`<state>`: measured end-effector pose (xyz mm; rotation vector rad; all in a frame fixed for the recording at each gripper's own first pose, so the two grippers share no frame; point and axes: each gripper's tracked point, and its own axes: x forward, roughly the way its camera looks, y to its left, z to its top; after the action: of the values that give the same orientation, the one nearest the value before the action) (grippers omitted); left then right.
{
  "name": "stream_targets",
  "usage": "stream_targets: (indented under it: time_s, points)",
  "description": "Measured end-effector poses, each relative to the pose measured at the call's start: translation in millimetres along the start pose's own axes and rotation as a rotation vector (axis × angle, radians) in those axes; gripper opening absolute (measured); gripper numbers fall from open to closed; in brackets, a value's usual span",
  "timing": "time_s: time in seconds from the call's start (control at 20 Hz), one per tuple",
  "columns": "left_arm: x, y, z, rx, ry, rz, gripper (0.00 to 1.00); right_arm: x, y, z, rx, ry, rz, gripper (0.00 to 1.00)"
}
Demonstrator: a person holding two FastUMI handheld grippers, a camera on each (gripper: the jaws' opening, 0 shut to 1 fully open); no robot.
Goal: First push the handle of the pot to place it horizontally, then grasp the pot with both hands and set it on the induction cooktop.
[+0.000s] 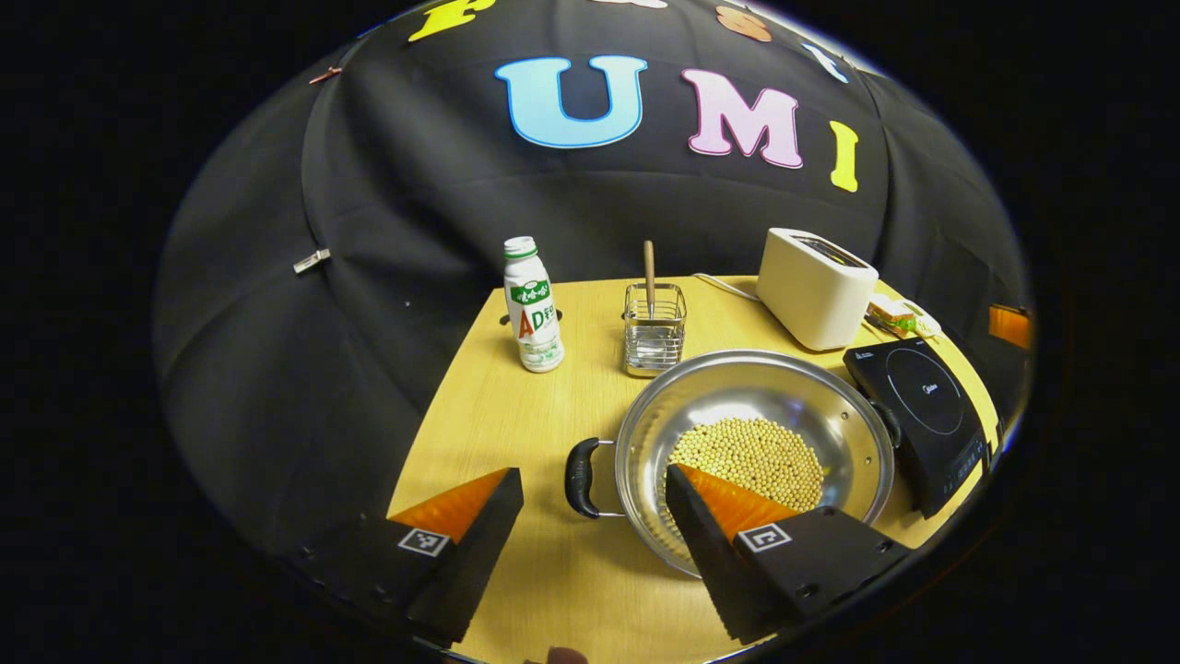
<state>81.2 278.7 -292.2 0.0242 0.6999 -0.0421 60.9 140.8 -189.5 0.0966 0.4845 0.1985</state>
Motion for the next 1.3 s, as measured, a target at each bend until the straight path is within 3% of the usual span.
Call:
stream_targets:
  time_s: [0.25,0.55,0.9,1.15,1.2,1.25,1.3]
  points:
    - [38.4,-7.2,-18.5,-0.035,0.08,-0.044,0.98,36.3,25.7,-26.0,0.0,0.083,0.031,0.99]
    - [73.0,-2.7,-31.2,-0.041,0.151,-0.039,0.98,74.7,54.6,-78.0,0.029,0.263,0.063,0.99]
    - [90.9,-0.6,-42.6,-0.062,0.181,-0.038,0.96,106.4,66.3,-128.9,0.072,0.397,0.048,1.0]
    - [95.3,-0.7,-43.2,-0.057,0.181,-0.048,0.95,124.2,69.3,-148.7,0.095,0.456,0.022,0.98]
    - [96.5,-0.6,-42.6,-0.055,0.18,-0.05,0.95,125.2,69.2,-150.5,0.091,0.457,0.014,0.85]
    - [97.6,-0.3,-43.0,-0.053,0.18,-0.052,0.93,127.7,69.7,-151.7,0.09,0.458,0.005,0.91]
    - [98.2,-0.9,-42.5,-0.05,0.181,-0.053,0.9,130.5,69.3,-154.9,0.091,0.461,-0.005,0.88]
